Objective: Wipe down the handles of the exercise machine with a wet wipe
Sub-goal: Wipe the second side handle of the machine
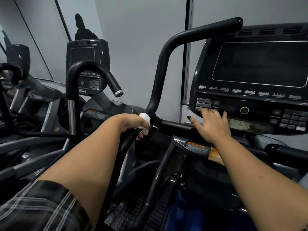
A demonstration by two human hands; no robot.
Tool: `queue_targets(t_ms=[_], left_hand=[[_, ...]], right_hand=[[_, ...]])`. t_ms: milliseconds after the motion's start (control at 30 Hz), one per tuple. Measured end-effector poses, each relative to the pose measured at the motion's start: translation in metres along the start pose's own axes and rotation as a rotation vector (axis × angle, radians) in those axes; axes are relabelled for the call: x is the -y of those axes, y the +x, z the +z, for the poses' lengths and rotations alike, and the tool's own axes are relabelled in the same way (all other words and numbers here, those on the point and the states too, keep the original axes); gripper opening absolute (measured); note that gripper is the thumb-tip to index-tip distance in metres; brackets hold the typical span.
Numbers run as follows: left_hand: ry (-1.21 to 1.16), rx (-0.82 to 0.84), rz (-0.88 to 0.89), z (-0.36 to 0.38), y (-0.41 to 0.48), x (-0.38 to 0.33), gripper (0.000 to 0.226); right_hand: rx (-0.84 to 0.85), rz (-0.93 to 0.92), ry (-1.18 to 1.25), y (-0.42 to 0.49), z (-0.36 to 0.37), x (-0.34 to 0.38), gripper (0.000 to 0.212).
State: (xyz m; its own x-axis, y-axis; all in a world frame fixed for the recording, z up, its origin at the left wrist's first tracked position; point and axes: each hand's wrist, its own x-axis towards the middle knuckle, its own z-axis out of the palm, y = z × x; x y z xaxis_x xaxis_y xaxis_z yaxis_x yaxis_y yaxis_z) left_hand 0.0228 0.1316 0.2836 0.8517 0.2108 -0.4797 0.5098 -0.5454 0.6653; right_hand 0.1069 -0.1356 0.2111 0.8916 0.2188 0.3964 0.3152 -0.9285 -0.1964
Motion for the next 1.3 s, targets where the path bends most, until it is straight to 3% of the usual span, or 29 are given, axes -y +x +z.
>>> queue_targets(t_ms=[300, 500, 600, 733, 867, 1000, 1133, 1267, 1300], left_hand=[[-0.242, 0.076, -0.009, 0.002, -0.042, 0.049, 0.017], [-0.216, -0.040, 0.068, 0.011, -0.050, 0.071, 0.018], [0.058, -0.248, 0.127, 0.017, -0.051, 0.070, 0.023], [0.732, -0.587, 0.105, 0.032, -0.059, 0.055, 0.036], [1.019, -0.720, 0.017, 0.051, -0.034, 0.028, 0.048], [1.062, -0.684, -0.020, 0.052, 0.004, -0.004, 0.049], [0.921, -0.581, 0.008, 0.044, 0.021, -0.032, 0.050], [0.657, -0.291, 0.086, 0.020, 0.018, -0.043, 0.010], [0.577, -0.193, 0.085, 0.014, 0.016, -0.040, 0.014]], right_hand=[[0.010, 0.004, 0.047, -0.006, -0.004, 0.003, 0.088], [0.008, 0.002, 0.053, -0.007, -0.004, 0.004, 0.085], [0.004, -0.016, 0.037, -0.007, -0.003, 0.004, 0.087], [0.011, -0.049, -0.008, -0.006, 0.001, 0.005, 0.090], [0.005, -0.058, -0.048, -0.006, 0.004, 0.005, 0.088], [-0.002, -0.061, -0.087, -0.006, 0.005, 0.006, 0.086], [-0.018, -0.024, -0.063, -0.004, 0.004, 0.003, 0.086], [-0.015, -0.022, -0.098, -0.002, 0.003, 0.003, 0.085], [-0.021, -0.022, -0.104, -0.002, 0.003, 0.004, 0.085]])
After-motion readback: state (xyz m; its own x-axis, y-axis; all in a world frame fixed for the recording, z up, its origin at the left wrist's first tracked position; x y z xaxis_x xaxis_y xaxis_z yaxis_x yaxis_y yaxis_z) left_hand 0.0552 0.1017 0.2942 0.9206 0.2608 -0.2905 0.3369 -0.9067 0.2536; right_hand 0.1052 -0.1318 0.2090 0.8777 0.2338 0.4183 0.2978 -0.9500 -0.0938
